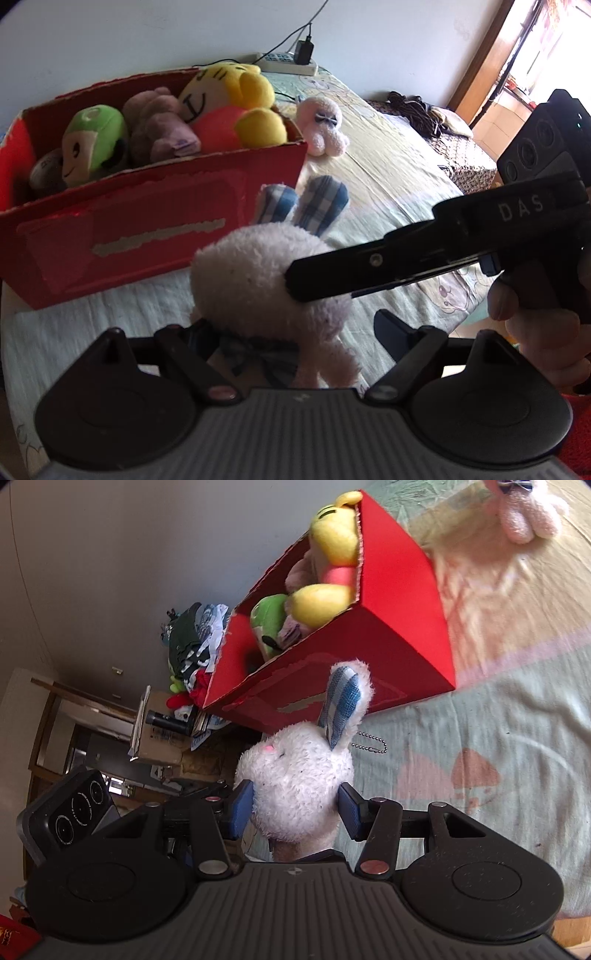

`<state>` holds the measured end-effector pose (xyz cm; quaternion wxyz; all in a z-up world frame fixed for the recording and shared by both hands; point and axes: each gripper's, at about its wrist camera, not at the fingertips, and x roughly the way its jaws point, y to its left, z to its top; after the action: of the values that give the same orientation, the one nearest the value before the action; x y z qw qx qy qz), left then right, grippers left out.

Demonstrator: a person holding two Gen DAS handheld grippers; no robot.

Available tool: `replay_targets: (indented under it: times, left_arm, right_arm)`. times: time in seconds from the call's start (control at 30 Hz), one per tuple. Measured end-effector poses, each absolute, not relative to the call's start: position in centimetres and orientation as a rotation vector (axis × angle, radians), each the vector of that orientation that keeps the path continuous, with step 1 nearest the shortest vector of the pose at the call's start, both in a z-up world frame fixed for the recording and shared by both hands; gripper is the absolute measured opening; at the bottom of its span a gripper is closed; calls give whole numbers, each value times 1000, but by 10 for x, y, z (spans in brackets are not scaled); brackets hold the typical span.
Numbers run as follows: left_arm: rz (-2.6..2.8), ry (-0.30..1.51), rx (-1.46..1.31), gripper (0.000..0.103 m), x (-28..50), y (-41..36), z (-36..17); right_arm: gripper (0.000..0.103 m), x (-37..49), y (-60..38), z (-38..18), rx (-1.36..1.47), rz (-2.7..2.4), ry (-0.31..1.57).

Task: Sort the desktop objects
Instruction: 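Carry the white bunny with the right tool over the red box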

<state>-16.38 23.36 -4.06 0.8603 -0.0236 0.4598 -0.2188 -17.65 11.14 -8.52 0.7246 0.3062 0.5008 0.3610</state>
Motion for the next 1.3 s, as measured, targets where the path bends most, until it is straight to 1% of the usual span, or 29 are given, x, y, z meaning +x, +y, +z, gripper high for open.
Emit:
replay_targets:
  times: [0.3, 0.6, 0.93, 1.3]
  left_arm:
    - [-306, 919, -103, 87, -185, 247, -15]
    - [-199, 820, -91, 87, -191, 258, 21]
    - [-161, 736, 10, 87, -155, 281, 47]
    - [-202, 705, 59, 87, -84, 333, 45]
  right_arm:
    - [53, -171, 136, -62, 582, 949, 1091]
    - [53, -159, 158, -29, 489, 1076, 975]
    - [53, -132, 184, -6, 458, 1080, 839]
    - [53, -90, 228, -3, 425, 980, 738]
